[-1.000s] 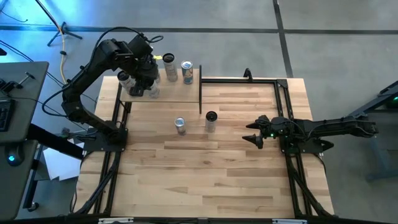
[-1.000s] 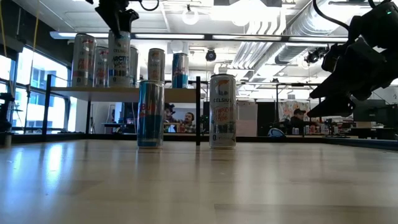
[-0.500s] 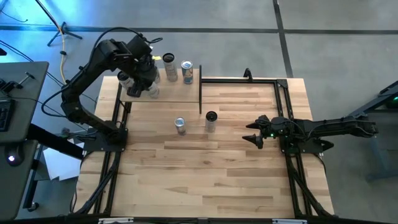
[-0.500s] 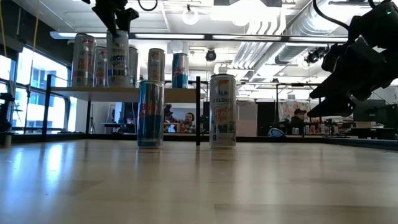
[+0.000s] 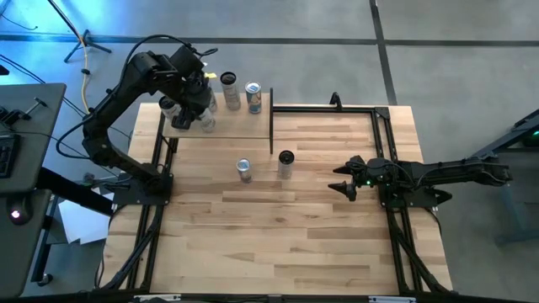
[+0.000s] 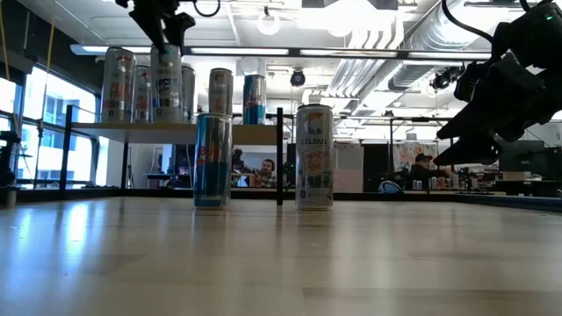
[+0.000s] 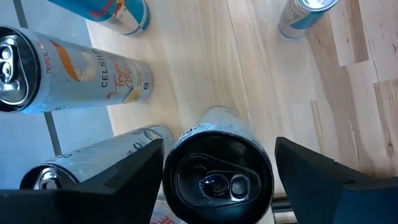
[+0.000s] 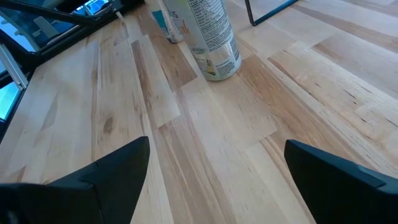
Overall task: Place canned beverage on shelf
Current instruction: Put the white blue soda can on the shelf aligned with the other white blue soda can
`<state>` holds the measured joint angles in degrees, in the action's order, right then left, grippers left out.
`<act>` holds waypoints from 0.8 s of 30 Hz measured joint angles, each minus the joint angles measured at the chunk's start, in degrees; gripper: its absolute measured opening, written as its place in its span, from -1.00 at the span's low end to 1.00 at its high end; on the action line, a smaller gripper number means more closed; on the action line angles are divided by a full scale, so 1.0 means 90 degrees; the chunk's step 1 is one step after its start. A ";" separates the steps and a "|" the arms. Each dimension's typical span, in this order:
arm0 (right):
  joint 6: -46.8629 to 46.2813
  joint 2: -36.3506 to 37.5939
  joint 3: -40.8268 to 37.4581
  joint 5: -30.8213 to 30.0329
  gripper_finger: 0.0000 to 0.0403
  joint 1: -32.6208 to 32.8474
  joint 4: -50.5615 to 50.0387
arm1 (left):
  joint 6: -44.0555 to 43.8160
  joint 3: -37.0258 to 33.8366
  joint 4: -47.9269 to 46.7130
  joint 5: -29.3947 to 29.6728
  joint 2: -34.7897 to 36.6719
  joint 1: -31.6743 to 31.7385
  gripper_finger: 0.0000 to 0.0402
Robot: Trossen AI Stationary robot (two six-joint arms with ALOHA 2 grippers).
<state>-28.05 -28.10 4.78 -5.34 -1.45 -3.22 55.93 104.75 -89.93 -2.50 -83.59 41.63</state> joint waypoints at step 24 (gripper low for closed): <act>-0.0002 -0.0002 0.0000 0.0034 0.79 0.0000 0.0000 | 0.0756 0.0007 0.0069 0.0136 0.0000 -0.0002 0.58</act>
<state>-28.08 -28.12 4.78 -5.04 -1.45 -3.22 62.74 104.81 -89.31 -1.28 -83.59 41.60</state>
